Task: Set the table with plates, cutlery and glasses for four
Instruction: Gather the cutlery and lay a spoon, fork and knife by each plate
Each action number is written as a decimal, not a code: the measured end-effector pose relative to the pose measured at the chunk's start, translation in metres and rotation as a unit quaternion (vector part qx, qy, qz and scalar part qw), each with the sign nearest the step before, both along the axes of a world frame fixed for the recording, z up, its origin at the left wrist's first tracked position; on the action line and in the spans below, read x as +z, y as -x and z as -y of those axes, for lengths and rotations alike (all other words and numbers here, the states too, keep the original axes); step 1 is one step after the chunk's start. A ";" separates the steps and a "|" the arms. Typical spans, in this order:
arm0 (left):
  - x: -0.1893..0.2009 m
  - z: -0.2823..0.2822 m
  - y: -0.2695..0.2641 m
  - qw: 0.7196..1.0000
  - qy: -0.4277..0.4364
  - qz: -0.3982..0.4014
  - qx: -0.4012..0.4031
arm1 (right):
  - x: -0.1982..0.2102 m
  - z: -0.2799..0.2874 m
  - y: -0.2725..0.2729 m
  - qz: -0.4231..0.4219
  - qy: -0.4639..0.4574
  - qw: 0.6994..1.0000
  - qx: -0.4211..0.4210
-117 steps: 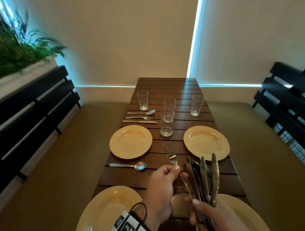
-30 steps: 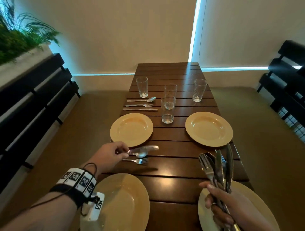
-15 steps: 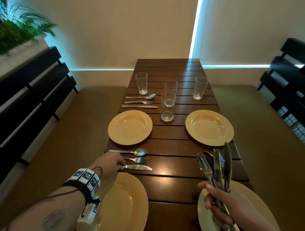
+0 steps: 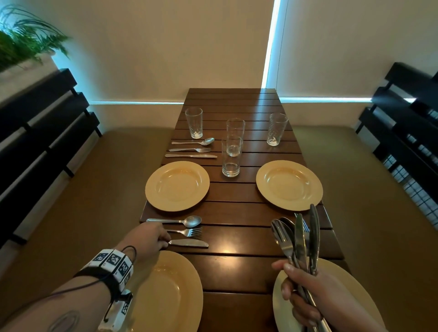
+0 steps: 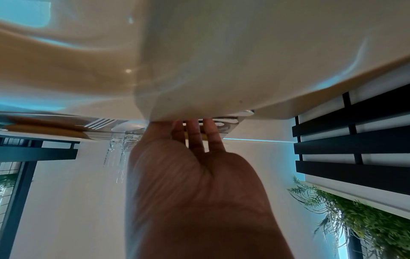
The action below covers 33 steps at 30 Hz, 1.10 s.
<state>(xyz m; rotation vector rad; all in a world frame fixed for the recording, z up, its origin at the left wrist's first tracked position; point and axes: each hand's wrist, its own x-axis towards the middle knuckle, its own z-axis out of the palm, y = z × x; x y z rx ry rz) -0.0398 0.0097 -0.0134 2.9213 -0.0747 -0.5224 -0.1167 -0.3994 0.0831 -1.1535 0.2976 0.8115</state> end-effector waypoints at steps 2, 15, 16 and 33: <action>-0.001 -0.001 0.000 1.000 0.002 -0.001 0.001 | 0.000 0.001 0.001 0.001 -0.006 1.000 -0.002; 0.001 0.001 0.001 1.000 0.001 -0.002 0.009 | 0.000 0.004 0.003 0.000 -0.025 1.000 0.014; 0.003 0.001 0.001 1.000 0.001 -0.002 0.010 | 0.000 0.004 0.003 -0.001 -0.024 1.000 0.011; 0.142 0.236 0.074 0.849 0.524 0.017 0.063 | 0.040 0.030 0.042 0.051 0.052 0.992 0.104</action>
